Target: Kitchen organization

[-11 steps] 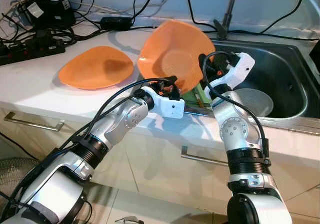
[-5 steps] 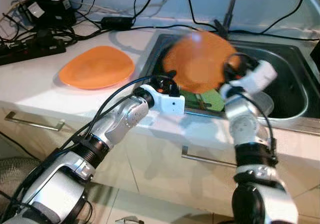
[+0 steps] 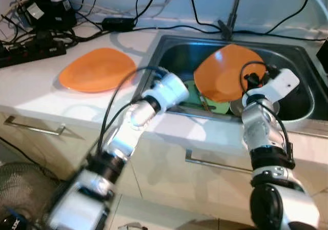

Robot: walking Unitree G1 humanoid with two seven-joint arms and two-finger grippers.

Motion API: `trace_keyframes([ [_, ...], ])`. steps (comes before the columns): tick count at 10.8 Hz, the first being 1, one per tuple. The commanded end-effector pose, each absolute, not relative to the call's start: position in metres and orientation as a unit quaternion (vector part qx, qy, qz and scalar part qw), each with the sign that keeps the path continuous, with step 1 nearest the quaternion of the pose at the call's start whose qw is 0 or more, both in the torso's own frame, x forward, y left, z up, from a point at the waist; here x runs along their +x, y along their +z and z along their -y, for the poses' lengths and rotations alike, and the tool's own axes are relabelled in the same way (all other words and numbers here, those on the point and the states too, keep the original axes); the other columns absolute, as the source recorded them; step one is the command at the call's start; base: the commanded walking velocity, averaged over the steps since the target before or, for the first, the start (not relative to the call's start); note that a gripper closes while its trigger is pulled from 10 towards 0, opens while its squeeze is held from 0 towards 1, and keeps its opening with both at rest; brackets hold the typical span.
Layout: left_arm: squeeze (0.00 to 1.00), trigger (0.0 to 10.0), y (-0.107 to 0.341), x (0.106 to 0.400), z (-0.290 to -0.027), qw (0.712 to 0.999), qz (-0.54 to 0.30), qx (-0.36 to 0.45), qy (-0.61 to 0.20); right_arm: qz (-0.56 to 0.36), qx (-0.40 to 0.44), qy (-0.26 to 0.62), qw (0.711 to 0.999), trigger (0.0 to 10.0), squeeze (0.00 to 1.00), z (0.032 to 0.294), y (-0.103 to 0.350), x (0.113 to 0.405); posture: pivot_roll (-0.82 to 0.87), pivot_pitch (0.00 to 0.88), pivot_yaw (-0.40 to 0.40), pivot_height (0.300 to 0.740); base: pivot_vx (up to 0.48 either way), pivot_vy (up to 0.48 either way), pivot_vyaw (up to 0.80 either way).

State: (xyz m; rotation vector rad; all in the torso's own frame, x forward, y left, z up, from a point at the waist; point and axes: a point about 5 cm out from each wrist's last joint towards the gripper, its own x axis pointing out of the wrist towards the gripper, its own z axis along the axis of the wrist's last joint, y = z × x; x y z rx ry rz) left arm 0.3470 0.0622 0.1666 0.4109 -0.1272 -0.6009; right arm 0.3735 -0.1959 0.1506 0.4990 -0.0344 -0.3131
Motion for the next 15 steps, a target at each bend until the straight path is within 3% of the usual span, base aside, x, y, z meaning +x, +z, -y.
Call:
trace_keyframes([
  [1, 0.0, 10.0, 0.164, 0.346, -0.068, 0.943, 0.035, 0.148, -0.297, 0.043, 0.221, -0.138, 0.964, 10.0, 0.0, 0.19, 0.165, 0.38, 0.09, 0.0, 0.032, 0.74, 0.0, 0.0, 0.0],
  [4, 0.0, 10.0, 0.152, 0.339, -0.068, 0.943, -0.032, 0.075, -0.324, 0.019, 0.137, -0.101, 0.985, 10.0, 0.0, 0.178, 0.155, 0.383, 0.09, 0.0, 0.032, 0.74, 0.0, 0.0, 0.0],
  [10, 0.0, 10.0, 0.15, 0.324, -0.061, 0.923, -0.088, 0.058, -0.37, -0.058, 0.096, -0.04, 0.993, 10.0, 0.0, 0.156, 0.13, 0.386, 0.1, 0.0, 0.025, 0.74, 0.0, 0.0, 0.0],
  [11, 0.0, 10.0, 0.151, 0.322, -0.059, 0.921, -0.095, 0.06, -0.373, -0.066, 0.094, -0.03, 0.993, 10.0, 0.96, 0.152, 0.127, 0.386, 0.11, 0.0, 0.023, 0.74, 0.0, 0.0, 0.0],
  [12, 0.0, 10.0, 0.151, 0.321, -0.059, 0.921, -0.098, 0.06, -0.373, -0.07, 0.091, -0.027, 0.993, 10.0, 0.92, 0.15, 0.126, 0.386, 0.11, 0.0, 0.023, 0.74, 0.0, 0.0, 0.0],
  [13, 0.0, 10.0, 0.15, 0.32, -0.059, 0.921, -0.1, 0.059, -0.373, -0.073, 0.087, -0.022, 0.993, 10.0, 0.02, 0.148, 0.125, 0.386, 0.11, 0.0, 0.022, 0.74, 0.0, 0.0, 0.0],
  [15, 0.0, 10.0, 0.151, 0.32, -0.06, 0.922, -0.1, 0.06, -0.369, -0.064, 0.084, -0.021, 0.994, 10.0, 0.0, 0.148, 0.127, 0.387, 0.11, 0.0, 0.019, 0.74, 0.0, 0.0, 0.0],
])
